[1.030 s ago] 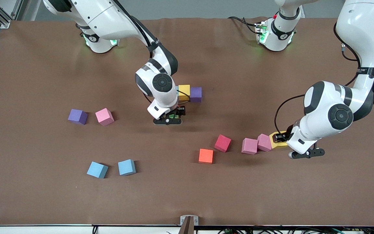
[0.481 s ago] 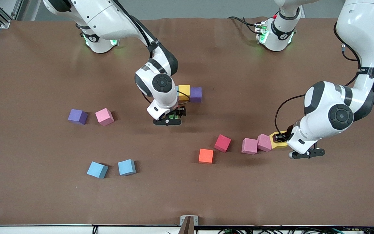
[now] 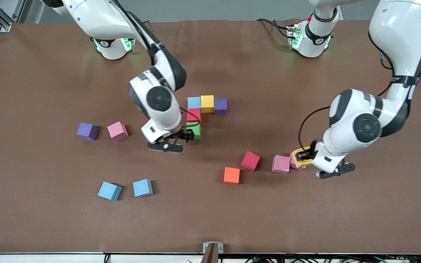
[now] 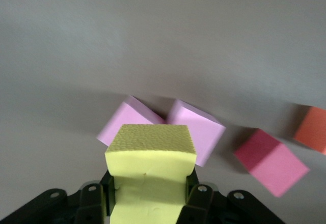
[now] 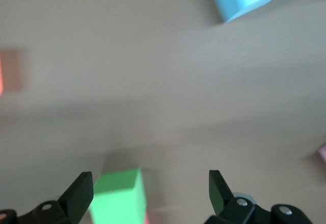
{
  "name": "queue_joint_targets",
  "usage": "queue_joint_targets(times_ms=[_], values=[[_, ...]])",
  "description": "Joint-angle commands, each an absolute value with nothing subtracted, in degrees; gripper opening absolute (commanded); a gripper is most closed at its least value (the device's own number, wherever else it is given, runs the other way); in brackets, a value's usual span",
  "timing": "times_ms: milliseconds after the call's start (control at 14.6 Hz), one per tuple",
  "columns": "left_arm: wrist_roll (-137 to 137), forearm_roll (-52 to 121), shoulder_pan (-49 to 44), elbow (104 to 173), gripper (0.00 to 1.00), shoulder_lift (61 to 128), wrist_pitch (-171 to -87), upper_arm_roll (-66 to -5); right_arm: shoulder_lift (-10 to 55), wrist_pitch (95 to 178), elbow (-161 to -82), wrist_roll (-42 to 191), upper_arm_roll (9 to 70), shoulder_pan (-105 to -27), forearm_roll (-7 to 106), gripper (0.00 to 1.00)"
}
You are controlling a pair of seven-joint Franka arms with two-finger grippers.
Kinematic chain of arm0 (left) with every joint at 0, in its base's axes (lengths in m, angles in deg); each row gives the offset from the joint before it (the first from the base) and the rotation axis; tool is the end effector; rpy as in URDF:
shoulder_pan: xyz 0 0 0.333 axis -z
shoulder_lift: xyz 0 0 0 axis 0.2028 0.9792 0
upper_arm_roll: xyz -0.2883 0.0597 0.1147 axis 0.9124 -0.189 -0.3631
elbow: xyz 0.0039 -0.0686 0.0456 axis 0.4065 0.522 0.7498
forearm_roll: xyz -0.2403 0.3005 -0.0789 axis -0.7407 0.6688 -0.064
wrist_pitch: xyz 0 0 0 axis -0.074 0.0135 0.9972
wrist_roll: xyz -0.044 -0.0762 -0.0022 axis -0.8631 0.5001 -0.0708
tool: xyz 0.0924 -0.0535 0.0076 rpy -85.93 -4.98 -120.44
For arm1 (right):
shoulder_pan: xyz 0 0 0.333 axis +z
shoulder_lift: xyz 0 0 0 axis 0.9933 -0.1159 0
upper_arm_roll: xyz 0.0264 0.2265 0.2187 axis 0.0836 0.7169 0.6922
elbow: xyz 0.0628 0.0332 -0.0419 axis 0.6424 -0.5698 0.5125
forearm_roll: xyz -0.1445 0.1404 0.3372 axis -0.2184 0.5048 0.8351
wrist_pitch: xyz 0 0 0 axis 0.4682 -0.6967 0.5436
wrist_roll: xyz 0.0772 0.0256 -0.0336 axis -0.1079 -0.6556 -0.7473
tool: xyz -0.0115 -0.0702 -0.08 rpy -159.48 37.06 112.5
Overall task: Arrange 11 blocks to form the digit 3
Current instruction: 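Move the right gripper to the blue cube while the left gripper carries yellow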
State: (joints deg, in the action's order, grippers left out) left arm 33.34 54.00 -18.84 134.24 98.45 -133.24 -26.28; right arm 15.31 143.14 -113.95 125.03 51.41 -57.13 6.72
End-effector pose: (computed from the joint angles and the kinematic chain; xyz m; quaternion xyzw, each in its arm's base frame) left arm 0.6447 -0.1885 0.3320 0.9881 0.1494 -0.0209 0.0311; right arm 0.5904 0.3574 0.3226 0.9955 -0.0930 0.0097 0.0118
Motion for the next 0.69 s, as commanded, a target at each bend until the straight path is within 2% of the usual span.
queue_joint_targets(times_ms=[0, 206, 412, 618], values=[[42.6, 55.8, -13.7, 131.0, 0.39, 101.0, -132.0, -26.9, 16.2, 143.2, -114.9, 124.8, 52.4, -63.6, 5.5, 1.00], [55.3, 56.7, -8.2, 125.3, 0.39, 105.1, -131.9, -27.3, 16.0, 143.1, -114.8, 124.8, 52.4, -68.6, 3.9, 1.00], [67.2, 56.6, -4.0, 125.3, 0.40, 105.2, -132.0, -27.3, 15.6, 143.2, -114.6, 127.3, 52.4, -73.1, 4.2, 1.00], [79.6, 56.1, -2.7, 125.3, 0.40, 104.5, -132.0, -26.9, 13.0, 143.3, -112.4, 139.2, 52.4, -73.6, 3.9, 1.00]])
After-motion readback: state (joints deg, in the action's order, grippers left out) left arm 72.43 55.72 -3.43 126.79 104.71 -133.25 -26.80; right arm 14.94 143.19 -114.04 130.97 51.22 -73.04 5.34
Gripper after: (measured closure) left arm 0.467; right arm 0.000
